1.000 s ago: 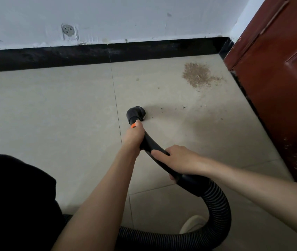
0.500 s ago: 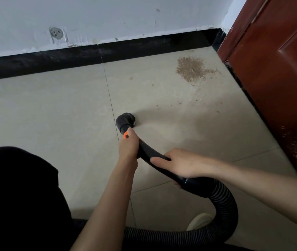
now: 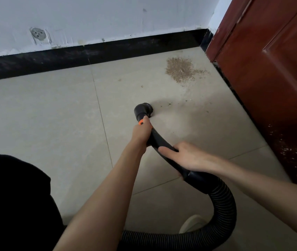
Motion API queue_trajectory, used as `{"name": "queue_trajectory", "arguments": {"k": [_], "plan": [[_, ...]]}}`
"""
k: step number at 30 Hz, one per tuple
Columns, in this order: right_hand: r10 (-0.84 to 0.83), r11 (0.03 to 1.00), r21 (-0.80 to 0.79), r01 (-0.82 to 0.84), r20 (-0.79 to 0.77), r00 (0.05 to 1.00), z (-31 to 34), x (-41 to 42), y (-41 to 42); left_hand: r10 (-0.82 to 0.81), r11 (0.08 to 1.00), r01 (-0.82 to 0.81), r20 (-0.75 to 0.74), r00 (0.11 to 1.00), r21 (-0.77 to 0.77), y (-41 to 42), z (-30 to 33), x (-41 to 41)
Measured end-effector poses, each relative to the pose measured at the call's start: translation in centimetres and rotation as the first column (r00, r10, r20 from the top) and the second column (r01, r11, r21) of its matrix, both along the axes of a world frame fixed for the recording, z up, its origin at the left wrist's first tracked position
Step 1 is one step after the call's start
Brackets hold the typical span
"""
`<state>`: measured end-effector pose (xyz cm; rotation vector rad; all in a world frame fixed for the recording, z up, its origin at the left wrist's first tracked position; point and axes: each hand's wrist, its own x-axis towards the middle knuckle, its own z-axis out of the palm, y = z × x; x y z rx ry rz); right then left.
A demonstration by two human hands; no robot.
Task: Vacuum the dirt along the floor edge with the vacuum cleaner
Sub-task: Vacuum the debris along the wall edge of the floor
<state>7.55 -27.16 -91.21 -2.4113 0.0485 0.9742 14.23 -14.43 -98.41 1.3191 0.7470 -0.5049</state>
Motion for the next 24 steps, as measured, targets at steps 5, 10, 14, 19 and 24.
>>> {"name": "queue_trajectory", "arguments": {"k": [5, 10, 14, 19, 24], "plan": [[-0.037, 0.999, -0.009, 0.037, 0.013, 0.999, -0.2, 1.1, -1.4, -0.048, 0.999, 0.048, -0.001, 0.999, -0.018, -1.4, 0.1, 1.3], [-0.128, 0.992, 0.007, 0.127, 0.029, 0.991, -0.4, 1.8, -4.0, -0.113, 0.993, 0.113, -0.011, 0.994, -0.025, -4.5, 0.6, 2.8], [-0.183, 0.983, -0.013, 0.184, 0.035, 0.982, -0.7, 2.1, -5.6, -0.151, 0.988, 0.15, -0.011, 0.989, -0.022, -7.1, 0.6, 3.6], [-0.256, 0.966, 0.038, 0.255, 0.043, 0.966, -1.2, 2.4, -7.2, -0.209, 0.978, 0.209, 0.012, 0.978, 0.014, -9.3, 0.7, 4.4], [-0.308, 0.951, 0.053, 0.304, 0.066, 0.949, -1.9, 2.2, -8.4, -0.278, 0.961, 0.277, 0.025, 0.96, 0.028, -10.8, 0.5, 4.1]]}}
